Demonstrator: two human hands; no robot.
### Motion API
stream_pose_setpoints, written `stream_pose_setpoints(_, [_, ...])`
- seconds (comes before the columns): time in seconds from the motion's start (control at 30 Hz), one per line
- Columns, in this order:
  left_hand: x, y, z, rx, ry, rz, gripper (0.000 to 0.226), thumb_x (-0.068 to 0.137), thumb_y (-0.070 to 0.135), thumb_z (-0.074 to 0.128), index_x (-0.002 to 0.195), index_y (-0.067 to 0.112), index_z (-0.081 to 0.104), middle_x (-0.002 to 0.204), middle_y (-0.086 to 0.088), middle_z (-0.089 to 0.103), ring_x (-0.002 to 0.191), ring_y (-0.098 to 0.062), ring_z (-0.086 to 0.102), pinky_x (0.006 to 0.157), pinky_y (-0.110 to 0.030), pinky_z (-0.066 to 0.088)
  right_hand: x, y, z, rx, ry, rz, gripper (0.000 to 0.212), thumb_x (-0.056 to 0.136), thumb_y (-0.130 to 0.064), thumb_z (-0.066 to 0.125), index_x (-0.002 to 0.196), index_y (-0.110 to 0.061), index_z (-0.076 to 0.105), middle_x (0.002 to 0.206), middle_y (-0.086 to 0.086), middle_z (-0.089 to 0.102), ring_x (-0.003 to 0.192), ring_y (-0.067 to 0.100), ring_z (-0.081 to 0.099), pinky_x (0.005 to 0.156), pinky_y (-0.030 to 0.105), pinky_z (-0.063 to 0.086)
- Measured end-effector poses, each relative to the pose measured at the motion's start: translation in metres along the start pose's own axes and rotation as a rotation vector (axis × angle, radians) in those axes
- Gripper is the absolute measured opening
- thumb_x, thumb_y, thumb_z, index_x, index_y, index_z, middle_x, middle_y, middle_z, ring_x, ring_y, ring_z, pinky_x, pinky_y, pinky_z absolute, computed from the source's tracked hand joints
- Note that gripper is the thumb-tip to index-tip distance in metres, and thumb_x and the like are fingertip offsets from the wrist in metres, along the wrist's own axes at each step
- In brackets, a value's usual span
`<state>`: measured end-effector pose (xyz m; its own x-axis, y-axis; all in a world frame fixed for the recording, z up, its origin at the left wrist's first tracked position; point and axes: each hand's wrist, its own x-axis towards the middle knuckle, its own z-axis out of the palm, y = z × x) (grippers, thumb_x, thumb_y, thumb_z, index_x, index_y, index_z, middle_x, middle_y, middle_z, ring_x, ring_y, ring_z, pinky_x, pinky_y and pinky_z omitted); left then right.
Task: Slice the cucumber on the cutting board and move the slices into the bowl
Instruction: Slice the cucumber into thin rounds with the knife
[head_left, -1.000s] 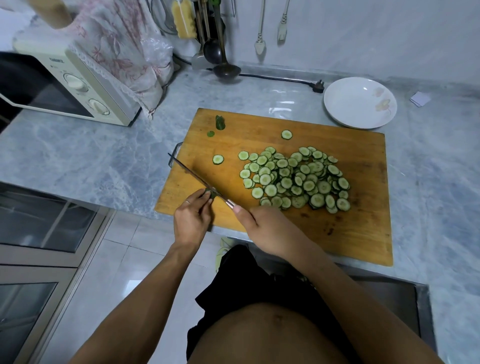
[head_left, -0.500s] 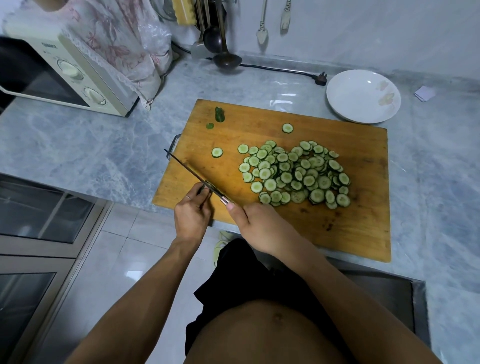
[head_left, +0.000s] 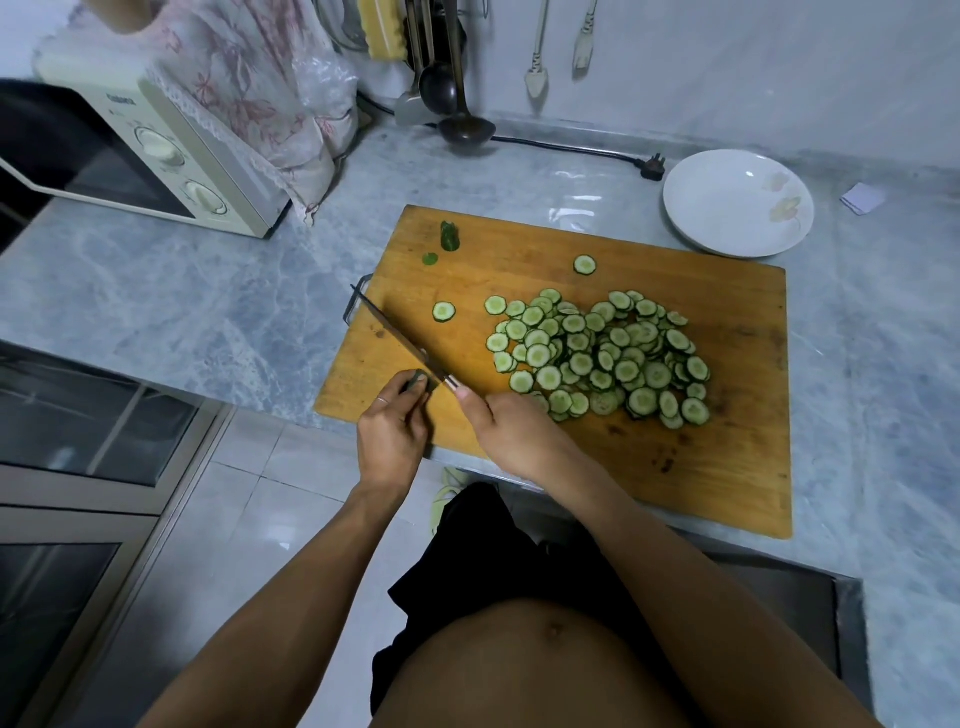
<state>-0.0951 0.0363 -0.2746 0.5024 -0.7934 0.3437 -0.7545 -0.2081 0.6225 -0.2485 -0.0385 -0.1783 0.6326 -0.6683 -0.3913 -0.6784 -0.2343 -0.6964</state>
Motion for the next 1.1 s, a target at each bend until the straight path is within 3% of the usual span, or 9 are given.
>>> stream_pose_setpoints(0.2, [0.01, 0.002, -0.003, -0.008, -0.015, -0.008, 0.018, 0.087, 0.0, 0.069, 0.104, 0.001, 0.074, 0.111, -0.012, 0.071, 0.096, -0.026, 0.068, 0.092, -0.007, 0.039, -0.009, 0.015, -0.022, 0.049, 0.037, 0.04, 0.059, 0.104, -0.052, 0.026, 0.061, -0.012, 0.032, 0.056, 0.005, 0.031, 0.051, 0.019, 0.033, 0.053, 0.034, 0.022])
stream_pose_setpoints(0.5, [0.011, -0.003, 0.006, -0.047, -0.059, 0.01, 0.024, 0.084, 0.002, 0.064, 0.106, 0.001, 0.075, 0.117, -0.012, 0.07, 0.097, -0.025, 0.07, 0.087, -0.035, 0.056, -0.038, 0.014, -0.026, -0.018, 0.046, -0.065, 0.057, 0.105, -0.047, 0.031, 0.059, -0.012, 0.03, 0.054, 0.004, 0.03, 0.047, 0.015, 0.03, 0.048, 0.03, 0.018])
stream_pose_setpoints(0.77, [0.008, 0.005, 0.006, -0.078, -0.037, -0.028, 0.024, 0.083, -0.002, 0.061, 0.101, 0.003, 0.077, 0.116, -0.01, 0.071, 0.097, -0.021, 0.069, 0.087, -0.029, 0.054, -0.046, 0.011, -0.015, -0.026, 0.045, -0.066, 0.058, 0.103, -0.05, 0.032, 0.061, -0.01, 0.034, 0.058, 0.008, 0.039, 0.052, 0.02, 0.039, 0.051, 0.035, 0.026])
stream_pose_setpoints(0.97, [0.008, 0.006, 0.006, -0.064, -0.029, -0.05, 0.026, 0.08, -0.01, 0.063, 0.098, 0.002, 0.077, 0.113, -0.015, 0.071, 0.094, -0.02, 0.07, 0.089, -0.023, 0.052, -0.036, 0.004, -0.012, -0.038, 0.007, -0.064, 0.06, 0.105, -0.046, 0.029, 0.057, -0.011, 0.033, 0.054, 0.005, 0.036, 0.05, 0.017, 0.036, 0.049, 0.03, 0.023])
stream_pose_setpoints(1.1, [0.009, 0.003, 0.007, -0.037, -0.031, -0.039, 0.021, 0.081, -0.007, 0.062, 0.093, 0.0, 0.077, 0.106, -0.017, 0.073, 0.086, -0.023, 0.072, 0.076, -0.035, 0.056, -0.031, 0.003, -0.007, -0.06, 0.02, -0.084, 0.062, 0.105, -0.046, 0.027, 0.056, -0.01, 0.035, 0.054, 0.005, 0.037, 0.05, 0.016, 0.036, 0.048, 0.03, 0.024])
